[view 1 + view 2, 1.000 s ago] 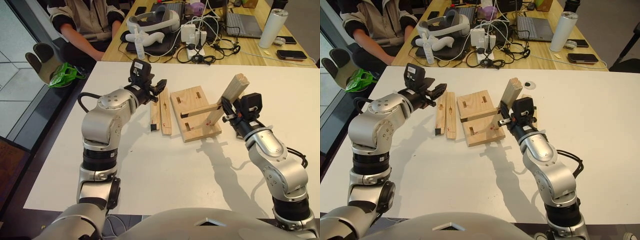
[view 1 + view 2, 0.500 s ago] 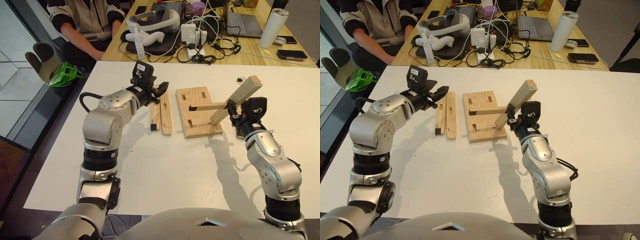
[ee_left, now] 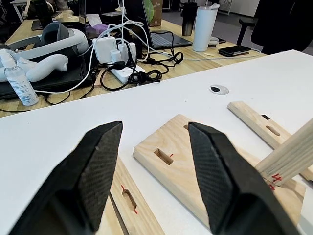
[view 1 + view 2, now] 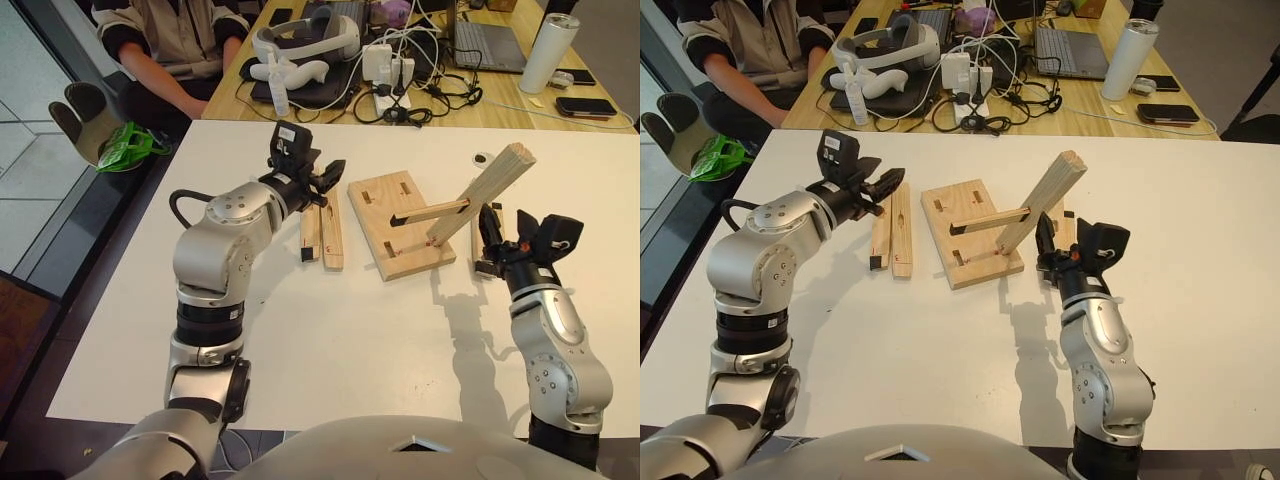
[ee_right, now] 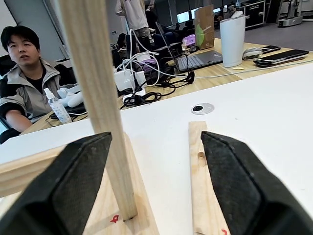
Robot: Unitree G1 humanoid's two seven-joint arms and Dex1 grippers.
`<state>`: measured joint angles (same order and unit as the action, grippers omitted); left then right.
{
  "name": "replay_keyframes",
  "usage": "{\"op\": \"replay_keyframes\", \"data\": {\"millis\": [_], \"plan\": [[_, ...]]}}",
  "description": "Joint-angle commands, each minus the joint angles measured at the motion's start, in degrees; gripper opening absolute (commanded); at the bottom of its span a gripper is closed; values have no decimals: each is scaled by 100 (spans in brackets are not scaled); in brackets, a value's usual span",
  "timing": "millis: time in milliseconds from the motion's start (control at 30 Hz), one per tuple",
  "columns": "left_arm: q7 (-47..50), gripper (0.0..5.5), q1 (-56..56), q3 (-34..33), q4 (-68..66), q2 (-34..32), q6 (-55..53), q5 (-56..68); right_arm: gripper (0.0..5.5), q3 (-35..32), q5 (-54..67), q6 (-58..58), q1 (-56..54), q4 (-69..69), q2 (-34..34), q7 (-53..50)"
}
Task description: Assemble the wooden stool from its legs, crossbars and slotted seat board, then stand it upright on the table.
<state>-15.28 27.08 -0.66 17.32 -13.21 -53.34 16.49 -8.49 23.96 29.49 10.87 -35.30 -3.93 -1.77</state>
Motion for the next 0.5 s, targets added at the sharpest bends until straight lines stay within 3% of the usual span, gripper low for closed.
{"op": "replay_keyframes", "data": {"millis": [33, 233, 500], "plan": [[405, 247, 126, -429, -140, 235, 367, -30, 338, -244, 314, -14, -379, 101, -3, 100], [1391, 247, 123, -1087, -129, 913, 806, -11, 338, -556, 822, 392, -867, 101, 112, -212], [2289, 247, -146, -963, 161, 1516, 1067, -268, 338, 51, 1484, 1381, -1065, -635, 79, -492]]}}
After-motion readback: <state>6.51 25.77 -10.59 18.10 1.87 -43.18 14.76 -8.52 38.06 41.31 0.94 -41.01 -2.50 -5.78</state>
